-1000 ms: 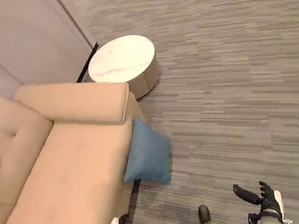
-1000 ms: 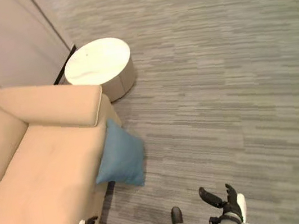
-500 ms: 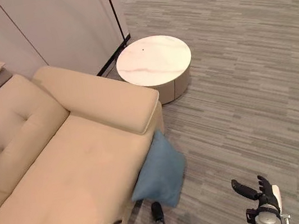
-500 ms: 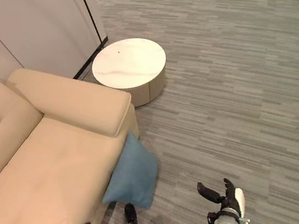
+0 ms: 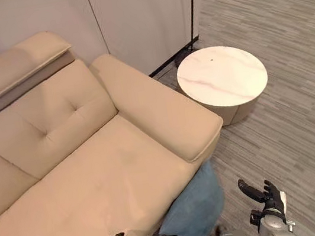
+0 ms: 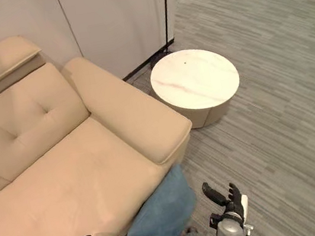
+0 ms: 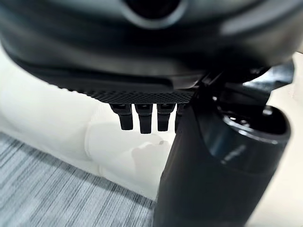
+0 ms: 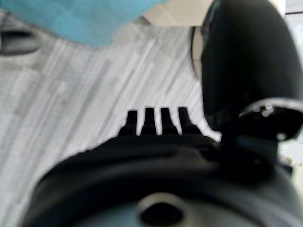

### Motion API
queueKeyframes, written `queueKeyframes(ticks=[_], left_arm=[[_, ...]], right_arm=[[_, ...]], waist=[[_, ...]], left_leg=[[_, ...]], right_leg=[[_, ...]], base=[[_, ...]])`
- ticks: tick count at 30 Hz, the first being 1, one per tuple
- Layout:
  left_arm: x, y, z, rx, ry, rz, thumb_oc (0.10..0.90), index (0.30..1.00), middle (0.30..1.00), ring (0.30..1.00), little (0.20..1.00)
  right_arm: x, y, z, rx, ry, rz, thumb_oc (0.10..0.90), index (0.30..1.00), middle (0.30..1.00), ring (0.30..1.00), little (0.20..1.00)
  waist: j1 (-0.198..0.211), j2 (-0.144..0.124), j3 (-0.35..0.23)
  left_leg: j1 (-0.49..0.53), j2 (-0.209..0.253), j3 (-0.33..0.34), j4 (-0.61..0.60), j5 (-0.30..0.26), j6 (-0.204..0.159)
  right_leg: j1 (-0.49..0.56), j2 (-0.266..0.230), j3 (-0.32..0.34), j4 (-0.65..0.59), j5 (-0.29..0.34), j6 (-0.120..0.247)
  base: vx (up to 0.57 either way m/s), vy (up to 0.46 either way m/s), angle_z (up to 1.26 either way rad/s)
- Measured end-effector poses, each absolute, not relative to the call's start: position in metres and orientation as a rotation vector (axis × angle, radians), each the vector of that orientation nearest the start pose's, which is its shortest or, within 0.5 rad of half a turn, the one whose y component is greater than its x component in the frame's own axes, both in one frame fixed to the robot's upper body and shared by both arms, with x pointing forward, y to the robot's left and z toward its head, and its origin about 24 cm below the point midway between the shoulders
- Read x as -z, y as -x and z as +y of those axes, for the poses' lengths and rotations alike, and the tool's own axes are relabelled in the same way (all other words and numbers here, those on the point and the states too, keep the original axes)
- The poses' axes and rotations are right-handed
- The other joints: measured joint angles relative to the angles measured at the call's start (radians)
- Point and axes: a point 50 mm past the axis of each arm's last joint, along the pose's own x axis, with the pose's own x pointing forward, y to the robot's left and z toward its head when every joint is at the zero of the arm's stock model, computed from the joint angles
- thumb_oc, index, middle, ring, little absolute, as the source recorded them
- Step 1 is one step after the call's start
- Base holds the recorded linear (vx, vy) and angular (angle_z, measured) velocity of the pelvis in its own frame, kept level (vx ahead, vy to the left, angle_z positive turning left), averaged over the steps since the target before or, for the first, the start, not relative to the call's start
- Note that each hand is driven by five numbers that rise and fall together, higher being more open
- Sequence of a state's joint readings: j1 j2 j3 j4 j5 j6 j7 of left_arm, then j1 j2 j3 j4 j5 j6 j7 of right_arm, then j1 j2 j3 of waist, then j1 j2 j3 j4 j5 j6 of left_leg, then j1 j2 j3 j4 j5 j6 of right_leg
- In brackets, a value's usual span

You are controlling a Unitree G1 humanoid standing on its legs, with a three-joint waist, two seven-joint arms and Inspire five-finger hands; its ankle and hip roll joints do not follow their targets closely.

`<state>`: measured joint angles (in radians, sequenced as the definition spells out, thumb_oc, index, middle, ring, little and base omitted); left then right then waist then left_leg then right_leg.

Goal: Pick up all the scattered cushions and arrange them neatly on the sofa.

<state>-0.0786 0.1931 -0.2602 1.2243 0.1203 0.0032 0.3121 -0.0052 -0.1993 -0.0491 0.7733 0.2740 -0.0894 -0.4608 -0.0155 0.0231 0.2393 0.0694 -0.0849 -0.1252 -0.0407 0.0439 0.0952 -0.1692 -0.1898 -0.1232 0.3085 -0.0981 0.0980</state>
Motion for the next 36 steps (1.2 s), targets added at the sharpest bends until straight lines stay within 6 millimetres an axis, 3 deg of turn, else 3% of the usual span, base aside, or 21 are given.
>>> queueKeyframes(ticks=[2, 6, 11, 16, 17, 18, 19, 20, 21, 22, 23, 24, 28, 30, 32, 34, 36], left_arm=[[0.157, -0.114, 0.219, -0.102, -0.613, 1.107, 0.8, 0.9, 0.9, 0.9, 0.9], [0.158, -0.109, 0.219, -0.146, -0.555, 1.133, 0.8, 0.9, 0.9, 0.9, 0.9], [0.158, -0.114, 0.214, -0.145, -0.527, 1.11, 0.8, 0.9, 0.9, 0.9, 0.9], [0.15, -0.14, 0.202, -0.169, -0.434, 1.015, 0.8, 0.9, 0.9, 0.9, 0.9], [0.133, -0.168, 0.201, -0.167, -0.412, 0.873, 0.8, 0.9, 0.9, 0.9, 0.9], [0.122, -0.187, 0.197, -0.16, -0.389, 0.784, 0.8, 0.9, 0.9, 0.9, 0.9], [0.105, -0.21, 0.188, -0.136, -0.366, 0.673, 0.8, 0.9, 0.9, 0.9, 0.9], [0.088, -0.231, 0.187, -0.128, -0.36, 0.581, 0.8, 0.9, 0.9, 0.9, 0.9], [0.071, -0.253, 0.187, -0.132, -0.352, 0.507, 0.8, 0.9, 0.9, 0.9, 0.9], [0.06, -0.269, 0.183, -0.135, -0.329, 0.462, 0.8, 0.9, 0.9, 0.9, 0.9], [0.05, -0.28, 0.175, -0.132, -0.302, 0.425, 0.8, 0.9, 0.9, 0.9, 0.9], [0.039, -0.293, 0.168, -0.132, -0.264, 0.386, 0.8, 0.9, 0.9, 0.9, 0.9], [-0.007, -0.33, 0.152, -0.138, -0.183, 0.209, 0.8, 0.9, 0.9, 0.9, 0.9], [-0.042, -0.352, 0.148, -0.169, -0.116, 0.102, 0.8, 0.9, 0.9, 0.9, 0.9], [-0.05, -0.356, 0.152, -0.22, -0.056, 0.084, 0.8, 0.9, 0.9, 0.9, 0.9], [-0.066, -0.366, 0.16, -0.233, -0.024, 0.05, 0.8, 0.9, 0.9, 0.9, 0.9], [-0.075, -0.374, 0.159, -0.237, -0.005, 0.045, 0.8, 0.9, 0.9, 0.9, 0.9]], right_arm=[[0.102, -0.174, -0.245, 0.672, 0.064, 0.677, 0.8, 0.9, 0.9, 0.9, 0.9], [0.107, -0.164, -0.248, 0.682, 0.077, 0.712, 0.8, 0.9, 0.9, 0.9, 0.9], [0.105, -0.162, -0.262, 0.687, 0.141, 0.711, 0.8, 0.9, 0.9, 0.9, 0.9], [0.086, -0.19, -0.277, 0.687, 0.186, 0.628, 0.8, 0.9, 0.9, 0.9, 0.9], [0.072, -0.21, -0.283, 0.682, 0.214, 0.563, 0.8, 0.9, 0.9, 0.9, 0.9], [0.06, -0.225, -0.287, 0.683, 0.219, 0.513, 0.8, 0.9, 0.9, 0.9, 0.9], [0.045, -0.24, -0.294, 0.7, 0.235, 0.455, 0.8, 0.9, 0.9, 0.9, 0.9], [0.027, -0.261, -0.292, 0.707, 0.21, 0.386, 0.8, 0.9, 0.9, 0.9, 0.9], [0.01, -0.281, -0.288, 0.707, 0.197, 0.321, 0.8, 0.9, 0.9, 0.9, 0.9], [-0.006, -0.294, -0.288, 0.707, 0.186, 0.265, 0.8, 0.9, 0.9, 0.9, 0.9], [-0.02, -0.306, -0.287, 0.705, 0.182, 0.218, 0.8, 0.9, 0.9, 0.9, 0.9], [-0.031, -0.313, -0.287, 0.717, 0.183, 0.183, 0.8, 0.9, 0.9, 0.9, 0.9], [-0.071, -0.343, -0.276, 0.693, 0.144, 0.066, 0.8, 0.9, 0.9, 0.9, 0.9], [-0.108, -0.367, -0.262, 0.646, 0.115, -0.037, 0.8, 0.9, 0.9, 0.9, 0.9], [-0.125, -0.376, -0.252, 0.608, 0.097, -0.081, 0.8, 0.9, 0.9, 0.9, 0.9], [-0.153, -0.39, -0.235, 0.529, 0.072, -0.161, 0.8, 0.9, 0.9, 0.9, 0.9], [-0.162, -0.395, -0.228, 0.487, 0.076, -0.174, 0.8, 0.9, 0.9, 0.9, 0.9]], waist=[[0.001, -0.037, -0.012], [-0.001, -0.022, -0.024], [-0.003, -0.003, -0.021], [0.011, 0.04, 0.042], [0.006, 0.03, 0.093], [0.015, 0.044, 0.133], [0.027, 0.048, 0.161], [0.032, 0.042, 0.2], [0.03, 0.008, 0.242], [0.018, 0.002, 0.268], [0.004, 0.019, 0.277], [-0.014, 0.026, 0.281], [-0.012, 0.035, 0.299], [0.006, 0.04, 0.306], [0.005, 0.049, 0.31], [0.007, 0.05, 0.31], [0.007, 0.049, 0.31]], left_leg=[[0.002, -0.006, -0.012, 0.022, -0.032, -0.03], [-0.04, 0.058, -0.054, 0.058, -0.063, -0.079], [-0.08, 0.086, -0.097, 0.076, -0.059, -0.113], [-0.216, 0.088, -0.162, 0.14, -0.033, -0.161], [-0.318, 0.064, -0.158, 0.191, 0.014, -0.232], [-0.349, 0.068, -0.148, 0.189, 0.036, -0.248], [-0.428, 0.101, -0.013, 0.172, -0.016, -0.237], [-0.491, 0.117, 0.062, 0.208, -0.046, -0.146], [-0.575, 0.12, 0.134, 0.363, -0.112, -0.088], [-0.616, 0.122, 0.152, 0.457, -0.141, -0.072], [-0.614, 0.134, 0.159, 0.443, -0.146, -0.068], [-0.622, 0.136, 0.163, 0.4, -0.116, -0.124], [-0.791, 0.131, 0.179, 0.499, -0.111, -0.119], [-0.905, 0.135, 0.194, 0.566, -0.116, -0.117], [-0.965, 0.135, 0.192, 0.629, -0.137, -0.107], [-1.048, 0.135, 0.193, 0.679, -0.149, -0.106], [-1.091, 0.134, 0.193, 0.708, -0.152, -0.103]], right_leg=[[0.059, 0.016, 0.018, -0.13, 0.08, -0.002], [0.111, 0.089, -0.024, -0.228, 0.121, -0.042], [0.118, 0.122, -0.076, -0.252, 0.118, -0.064], [0.042, 0.135, -0.166, -0.234, 0.127, -0.092], [-0.057, 0.101, -0.172, -0.158, 0.084, -0.098], [-0.083, 0.102, -0.187, -0.133, 0.088, -0.115], [-0.185, 0.096, -0.215, -0.083, 0.082, -0.167], [-0.251, 0.079, -0.219, -0.03, 0.076, -0.187], [-0.336, 0.029, -0.22, 0.057, 0.051, -0.206], [-0.392, 0.003, -0.23, 0.107, 0.038, -0.206], [-0.434, 0.001, -0.233, 0.144, 0.021, -0.183], [-0.483, -0.015, -0.224, 0.191, 0.013, -0.166], [-0.642, -0.044, -0.197, 0.27, 0.012, -0.159], [-0.753, -0.048, -0.175, 0.314, 0.024, -0.17], [-0.808, -0.058, -0.167, 0.365, 0.015, -0.179], [-0.888, -0.064, -0.156, 0.405, 0.009, -0.179], [-0.926, -0.071, -0.153, 0.423, 0.011, -0.183]], base=[[0.06, -0.191, 0.14], [0.03, -0.215, 0.23], [-0.16, -0.204, 0.31], [-0.34, -0.134, 0.55], [-0.3, -0.131, 0.82], [-0.43, -0.166, 0.85], [-0.29, -0.115, 0.56], [-0.33, -0.063, 0.42], [-0.23, -0.01, 0.48], [-0.16, 0.015, 0.46], [-0.14, 0.025, 0.59], [-0.16, 0.032, 0.62], [-0.08, 0.074, 0.18], [-0.04, 0.082, -0.14], [0.0, 0.055, 0.01], [0.01, 0.032, 0.0], [0.02, 0.037, 0.02]])
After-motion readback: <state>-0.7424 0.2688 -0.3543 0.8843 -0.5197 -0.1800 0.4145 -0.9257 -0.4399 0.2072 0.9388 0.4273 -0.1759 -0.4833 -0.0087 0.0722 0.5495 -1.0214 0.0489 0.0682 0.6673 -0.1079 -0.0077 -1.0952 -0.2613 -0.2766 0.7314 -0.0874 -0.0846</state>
